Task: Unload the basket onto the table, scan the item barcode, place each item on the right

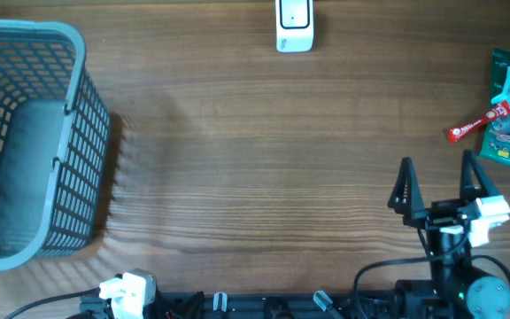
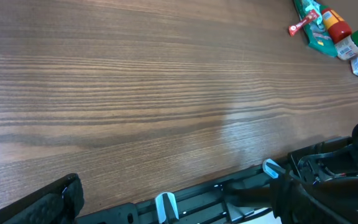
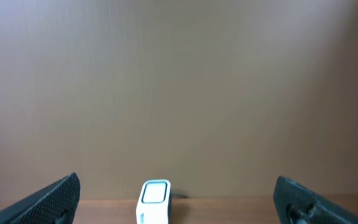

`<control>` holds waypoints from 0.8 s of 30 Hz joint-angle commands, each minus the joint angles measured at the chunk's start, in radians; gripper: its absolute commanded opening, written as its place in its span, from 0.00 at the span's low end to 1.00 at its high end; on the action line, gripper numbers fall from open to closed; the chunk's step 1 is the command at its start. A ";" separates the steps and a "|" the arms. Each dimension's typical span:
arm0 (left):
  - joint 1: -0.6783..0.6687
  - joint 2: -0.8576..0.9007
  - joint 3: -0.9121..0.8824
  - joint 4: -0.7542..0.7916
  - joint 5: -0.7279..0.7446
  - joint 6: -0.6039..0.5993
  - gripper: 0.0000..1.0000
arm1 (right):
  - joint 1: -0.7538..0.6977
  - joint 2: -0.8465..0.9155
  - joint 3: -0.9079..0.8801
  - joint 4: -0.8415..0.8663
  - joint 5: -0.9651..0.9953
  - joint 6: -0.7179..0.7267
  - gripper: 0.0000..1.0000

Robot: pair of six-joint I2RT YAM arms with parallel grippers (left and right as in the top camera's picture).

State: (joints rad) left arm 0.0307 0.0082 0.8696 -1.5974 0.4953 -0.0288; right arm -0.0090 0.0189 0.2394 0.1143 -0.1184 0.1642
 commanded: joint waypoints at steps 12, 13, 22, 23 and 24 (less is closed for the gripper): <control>-0.001 -0.003 0.000 0.003 0.001 -0.003 1.00 | 0.006 -0.016 -0.234 0.192 0.038 0.045 1.00; -0.001 -0.003 0.000 0.003 0.001 -0.003 1.00 | 0.006 -0.016 -0.234 0.183 0.047 0.045 1.00; -0.001 -0.003 0.000 0.003 0.001 -0.003 1.00 | 0.006 -0.016 -0.234 -0.105 0.078 0.045 1.00; -0.001 -0.003 0.000 0.003 0.001 -0.003 1.00 | 0.006 -0.015 -0.234 -0.112 0.077 0.045 1.00; -0.001 -0.003 0.000 0.003 0.002 -0.003 1.00 | 0.006 -0.016 -0.234 -0.113 0.077 0.045 1.00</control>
